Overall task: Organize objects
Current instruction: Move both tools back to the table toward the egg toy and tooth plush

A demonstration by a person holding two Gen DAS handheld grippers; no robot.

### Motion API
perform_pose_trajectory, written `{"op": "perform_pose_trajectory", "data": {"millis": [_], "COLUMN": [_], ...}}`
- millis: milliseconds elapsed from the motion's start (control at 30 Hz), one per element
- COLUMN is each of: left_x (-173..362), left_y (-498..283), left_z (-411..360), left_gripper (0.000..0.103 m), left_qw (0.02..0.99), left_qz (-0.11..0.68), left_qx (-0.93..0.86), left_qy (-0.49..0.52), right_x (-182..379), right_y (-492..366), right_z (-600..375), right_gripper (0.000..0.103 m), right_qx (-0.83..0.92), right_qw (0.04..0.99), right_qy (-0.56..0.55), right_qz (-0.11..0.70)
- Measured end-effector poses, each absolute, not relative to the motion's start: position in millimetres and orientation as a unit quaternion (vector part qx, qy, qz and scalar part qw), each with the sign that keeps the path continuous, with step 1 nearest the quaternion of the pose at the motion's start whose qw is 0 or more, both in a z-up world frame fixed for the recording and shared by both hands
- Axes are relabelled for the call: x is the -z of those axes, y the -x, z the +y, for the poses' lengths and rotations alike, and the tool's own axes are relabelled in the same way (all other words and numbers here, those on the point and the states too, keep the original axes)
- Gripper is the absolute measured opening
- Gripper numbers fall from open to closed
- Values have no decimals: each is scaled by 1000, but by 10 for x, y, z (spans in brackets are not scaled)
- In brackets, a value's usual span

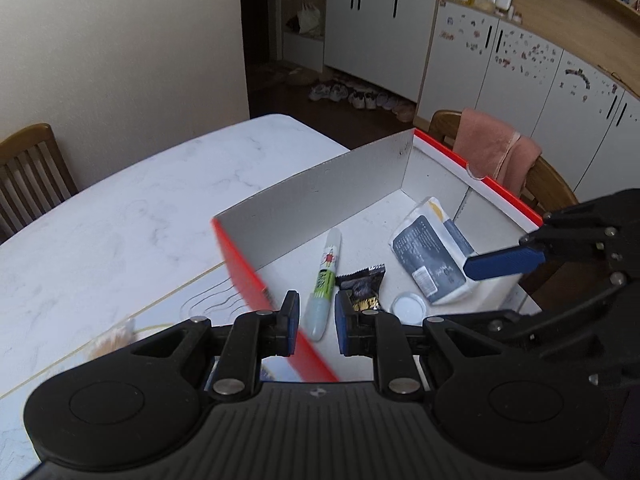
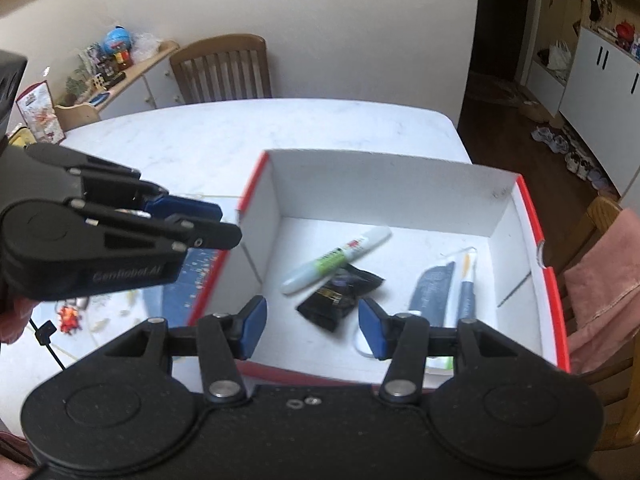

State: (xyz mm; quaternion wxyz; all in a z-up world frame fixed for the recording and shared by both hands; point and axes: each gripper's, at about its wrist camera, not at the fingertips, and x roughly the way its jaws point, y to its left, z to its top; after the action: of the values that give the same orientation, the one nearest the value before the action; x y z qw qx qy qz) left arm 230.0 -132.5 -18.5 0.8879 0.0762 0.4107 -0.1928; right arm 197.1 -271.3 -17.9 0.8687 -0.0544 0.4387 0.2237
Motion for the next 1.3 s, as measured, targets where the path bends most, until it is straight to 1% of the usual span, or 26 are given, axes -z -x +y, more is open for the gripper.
{"op": "perform_pose_trajectory", "data": {"millis": [67, 467, 600, 667, 767, 967, 1000, 1033, 1067, 1100, 1133, 1167, 1300], "left_x": [149, 59, 66, 77, 92, 134, 142, 154, 165, 169, 174, 180, 224], "left_y": [-2202, -1747, -1639, -1599, -1546, -1433, -1415, -1399, -1375, -1346, -1317, -1284, -1224], "left_z": [-1213, -382, -115, 2, 176, 532, 602, 671, 741, 815, 880, 944, 1190], "left_gripper": [17, 17, 21, 21, 21, 21, 24, 33, 38, 54, 67, 70, 71], "left_qw": [891, 907, 910, 910, 911, 916, 917, 918, 919, 920, 923, 926, 929], "left_qz": [406, 390, 388, 390, 389, 383, 383, 382, 381, 378, 372, 366, 361], "left_qx": [190, 156, 143, 139, 131, 115, 112, 109, 105, 101, 96, 92, 80], "left_qy": [-70, -40, -33, -31, -28, -23, -18, -13, -10, -7, -6, -7, -8], "right_x": [133, 24, 38, 54, 81, 110, 116, 125, 136, 145, 155, 168, 224], "right_y": [-1913, -1624, -1550, -1514, -1457, -1375, -1364, -1353, -1345, -1336, -1328, -1321, -1271], "right_z": [-2626, -1980, -1764, -1659, -1503, -1230, -1188, -1152, -1112, -1070, -1033, -998, -834], "right_gripper": [58, 63, 65, 67, 74, 79, 80, 82, 83, 84, 86, 88, 94], "right_qx": [-226, -236, -239, -241, -246, -251, -252, -252, -252, -252, -252, -253, -258], "right_qw": [871, 879, 880, 880, 879, 879, 879, 879, 879, 879, 880, 880, 881], "right_qy": [53, 49, 47, 44, 37, 35, 35, 35, 37, 38, 38, 39, 45], "right_qz": [433, 411, 407, 407, 407, 404, 403, 403, 402, 402, 401, 401, 395]}}
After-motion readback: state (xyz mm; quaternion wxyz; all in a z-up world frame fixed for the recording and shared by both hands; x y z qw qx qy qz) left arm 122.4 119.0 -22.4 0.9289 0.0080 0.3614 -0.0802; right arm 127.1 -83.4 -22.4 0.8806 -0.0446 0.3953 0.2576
